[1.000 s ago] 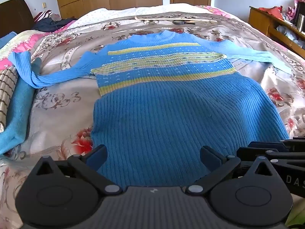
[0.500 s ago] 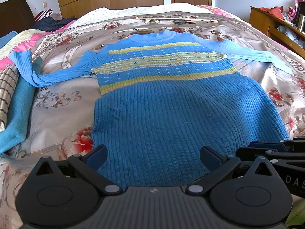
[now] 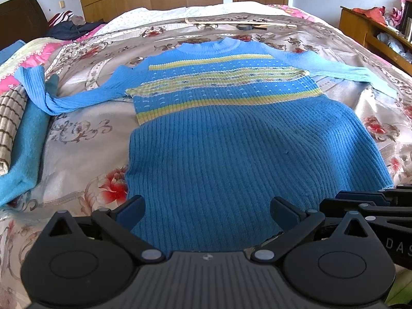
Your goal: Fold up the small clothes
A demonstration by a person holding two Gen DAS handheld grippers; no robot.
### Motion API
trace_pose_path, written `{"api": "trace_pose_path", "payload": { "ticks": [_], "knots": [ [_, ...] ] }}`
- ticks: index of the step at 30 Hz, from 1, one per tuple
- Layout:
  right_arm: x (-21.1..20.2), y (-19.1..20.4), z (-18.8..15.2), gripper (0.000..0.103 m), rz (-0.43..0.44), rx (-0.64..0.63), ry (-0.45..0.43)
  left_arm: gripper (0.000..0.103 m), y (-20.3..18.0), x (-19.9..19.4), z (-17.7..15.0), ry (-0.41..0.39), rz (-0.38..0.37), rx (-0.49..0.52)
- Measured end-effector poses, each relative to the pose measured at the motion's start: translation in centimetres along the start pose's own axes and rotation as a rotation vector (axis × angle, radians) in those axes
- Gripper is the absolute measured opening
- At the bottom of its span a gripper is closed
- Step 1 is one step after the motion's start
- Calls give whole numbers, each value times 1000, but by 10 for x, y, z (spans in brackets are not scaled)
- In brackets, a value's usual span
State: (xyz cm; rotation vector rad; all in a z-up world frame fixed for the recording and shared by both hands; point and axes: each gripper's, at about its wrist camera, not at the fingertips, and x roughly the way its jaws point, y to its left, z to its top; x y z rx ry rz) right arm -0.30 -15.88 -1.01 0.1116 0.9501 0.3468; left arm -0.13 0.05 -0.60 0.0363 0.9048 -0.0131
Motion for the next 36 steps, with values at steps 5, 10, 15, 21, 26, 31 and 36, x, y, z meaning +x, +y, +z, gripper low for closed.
{"api": "trace_pose_path", "payload": {
  "ticks": [5, 10, 15, 21, 26, 31, 36],
  "knots": [
    [2, 0, -1, 20, 5, 2, 11, 103, 0, 3, 0, 23, -2, -7],
    [4, -3, 1, 20, 11, 5, 19, 103, 0, 6, -1, 38, -2, -6],
    [5, -4, 0, 20, 15, 7, 26, 103, -1, 8, -1, 49, -1, -6],
    [8, -5, 3, 20, 18, 9, 35, 103, 0, 10, -2, 61, -5, -10],
    [10, -6, 3, 20, 21, 13, 40, 103, 0, 14, -1, 70, -6, -14],
    [13, -6, 3, 20, 24, 16, 48, 103, 0, 16, -1, 81, -4, -16],
    [15, -7, 3, 20, 26, 21, 51, 103, 0, 18, -1, 89, -4, -16]
  ]
}}
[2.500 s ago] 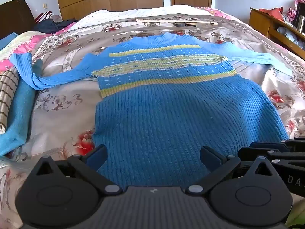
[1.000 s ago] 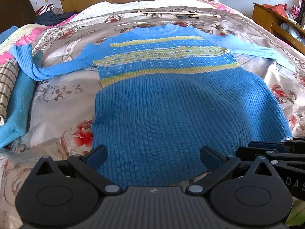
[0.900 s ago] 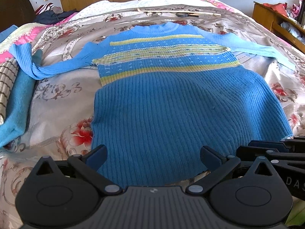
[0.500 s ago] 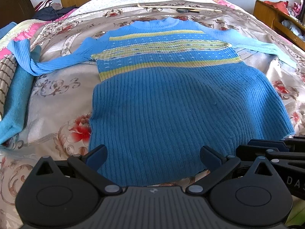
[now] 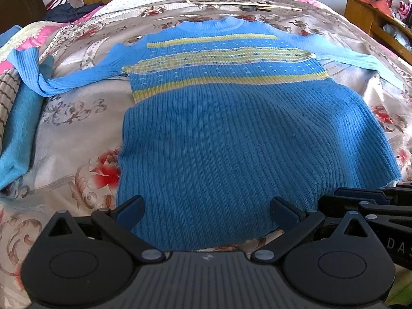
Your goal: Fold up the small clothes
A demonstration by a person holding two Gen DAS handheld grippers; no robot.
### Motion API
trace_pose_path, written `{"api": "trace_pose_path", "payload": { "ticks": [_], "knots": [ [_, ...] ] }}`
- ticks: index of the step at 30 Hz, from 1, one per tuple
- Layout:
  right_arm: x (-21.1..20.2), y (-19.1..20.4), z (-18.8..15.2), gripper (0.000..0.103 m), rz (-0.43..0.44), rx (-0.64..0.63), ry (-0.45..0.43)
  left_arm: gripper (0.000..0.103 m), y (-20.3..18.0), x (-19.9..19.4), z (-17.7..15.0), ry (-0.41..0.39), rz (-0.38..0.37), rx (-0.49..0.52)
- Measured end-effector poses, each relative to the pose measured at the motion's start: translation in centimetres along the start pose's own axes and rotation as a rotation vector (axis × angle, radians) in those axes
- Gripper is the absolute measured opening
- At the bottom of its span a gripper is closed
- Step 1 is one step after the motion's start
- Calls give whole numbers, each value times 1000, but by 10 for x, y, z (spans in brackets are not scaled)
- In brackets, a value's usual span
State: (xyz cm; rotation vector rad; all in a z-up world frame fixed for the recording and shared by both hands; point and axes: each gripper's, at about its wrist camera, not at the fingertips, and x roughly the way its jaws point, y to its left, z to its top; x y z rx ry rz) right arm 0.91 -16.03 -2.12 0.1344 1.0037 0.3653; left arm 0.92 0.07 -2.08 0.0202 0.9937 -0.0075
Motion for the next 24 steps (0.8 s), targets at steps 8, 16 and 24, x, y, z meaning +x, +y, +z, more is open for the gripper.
{"api": "trace_pose_path", "payload": {
  "ticks": [8, 16, 24],
  "knots": [
    [1, 0, 0, 20, 1, 3, -1, 103, 0, 1, 0, 2, -1, -1],
    [2, -1, 0, 20, 3, 8, -1, 103, -1, 3, 1, 5, -1, -3],
    [-3, -6, 2, 20, -1, 25, -15, 103, -2, -2, 7, -18, -15, 9]
  ]
}}
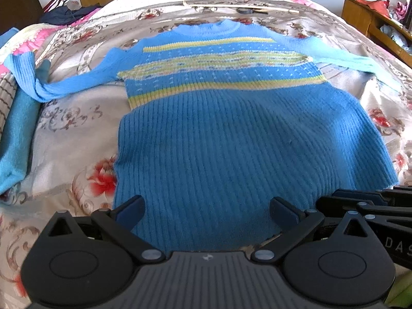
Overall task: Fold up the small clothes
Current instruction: 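Grasp the sweater sleeve cuff with the right gripper and lift it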
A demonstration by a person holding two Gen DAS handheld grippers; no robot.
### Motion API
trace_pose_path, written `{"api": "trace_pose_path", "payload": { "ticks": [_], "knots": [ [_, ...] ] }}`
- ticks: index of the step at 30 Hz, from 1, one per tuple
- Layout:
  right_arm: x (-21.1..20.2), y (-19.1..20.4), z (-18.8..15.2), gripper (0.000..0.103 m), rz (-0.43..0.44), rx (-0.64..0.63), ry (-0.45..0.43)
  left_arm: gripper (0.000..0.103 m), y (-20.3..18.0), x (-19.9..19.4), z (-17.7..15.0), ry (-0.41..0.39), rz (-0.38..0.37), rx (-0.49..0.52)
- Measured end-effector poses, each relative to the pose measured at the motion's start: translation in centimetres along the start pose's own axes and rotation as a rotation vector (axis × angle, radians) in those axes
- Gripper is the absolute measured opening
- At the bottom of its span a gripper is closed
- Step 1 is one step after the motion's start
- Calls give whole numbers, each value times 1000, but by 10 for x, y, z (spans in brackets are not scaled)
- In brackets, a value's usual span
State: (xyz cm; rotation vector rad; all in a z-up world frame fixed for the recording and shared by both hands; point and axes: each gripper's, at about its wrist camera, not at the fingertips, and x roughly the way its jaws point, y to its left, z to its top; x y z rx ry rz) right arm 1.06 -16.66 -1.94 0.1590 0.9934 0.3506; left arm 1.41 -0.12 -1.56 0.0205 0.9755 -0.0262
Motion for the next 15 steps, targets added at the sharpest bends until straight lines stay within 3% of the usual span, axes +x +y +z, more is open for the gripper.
{"api": "trace_pose_path", "payload": {
  "ticks": [8, 15],
  "knots": [
    [-18, -37, 24, 20, -15, 108, -95, 103, -10, -4, 33, -64, -39, 27],
    [-27, -132, 68, 21, -103, 345, -238, 103, -47, 11, 81, -121, -107, 98]
  ]
}}
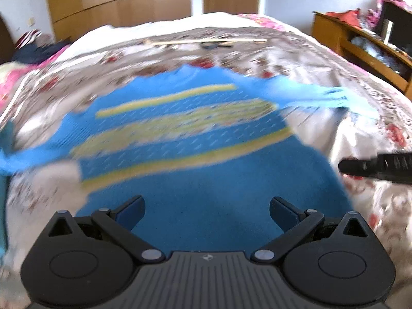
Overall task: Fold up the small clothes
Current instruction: 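Grasp the sweater sleeve cuff with the right gripper and lift it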
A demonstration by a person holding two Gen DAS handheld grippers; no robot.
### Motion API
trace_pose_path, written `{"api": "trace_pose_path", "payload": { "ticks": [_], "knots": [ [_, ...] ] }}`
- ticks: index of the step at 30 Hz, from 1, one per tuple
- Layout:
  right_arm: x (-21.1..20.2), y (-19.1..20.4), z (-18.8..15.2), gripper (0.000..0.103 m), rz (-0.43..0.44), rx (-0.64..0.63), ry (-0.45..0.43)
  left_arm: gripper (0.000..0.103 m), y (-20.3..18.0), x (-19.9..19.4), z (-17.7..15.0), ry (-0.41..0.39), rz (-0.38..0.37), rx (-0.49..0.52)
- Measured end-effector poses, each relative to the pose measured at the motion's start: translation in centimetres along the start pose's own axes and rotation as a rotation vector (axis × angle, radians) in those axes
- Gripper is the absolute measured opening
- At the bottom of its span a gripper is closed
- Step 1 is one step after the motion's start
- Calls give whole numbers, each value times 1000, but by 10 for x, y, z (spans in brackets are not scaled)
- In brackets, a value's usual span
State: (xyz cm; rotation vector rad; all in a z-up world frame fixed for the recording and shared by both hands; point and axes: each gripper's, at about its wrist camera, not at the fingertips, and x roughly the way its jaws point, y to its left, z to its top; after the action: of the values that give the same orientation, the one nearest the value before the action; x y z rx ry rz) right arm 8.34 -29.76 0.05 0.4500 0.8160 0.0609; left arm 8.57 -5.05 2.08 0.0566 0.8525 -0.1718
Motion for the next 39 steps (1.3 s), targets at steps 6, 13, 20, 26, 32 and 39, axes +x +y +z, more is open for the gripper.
{"api": "trace_pose_path", "payload": {
  "ticks": [6, 13, 20, 26, 32, 39],
  "knots": [
    [19, -69, 46, 28, -92, 189, -92, 103, -37, 32, 35, -26, -58, 54],
    [46, -144, 77, 28, -45, 491, -198, 103, -72, 66, 59, -41, -108, 93],
    [82, -182, 86, 38, 64, 737, -265, 103, -91, 87, 70, -32, -137, 86],
    [95, -187, 97, 18, 77, 779, -321, 103, -87, 89, 66, -19, -141, 74],
    [72, -114, 130, 10, 84, 479, -363, 103, -42, 64, 50, -36, -107, 11],
    [90, 89, 130, 9, 257, -76, -277, 103, 40, 21, 13, -63, -17, -81]
  ]
}}
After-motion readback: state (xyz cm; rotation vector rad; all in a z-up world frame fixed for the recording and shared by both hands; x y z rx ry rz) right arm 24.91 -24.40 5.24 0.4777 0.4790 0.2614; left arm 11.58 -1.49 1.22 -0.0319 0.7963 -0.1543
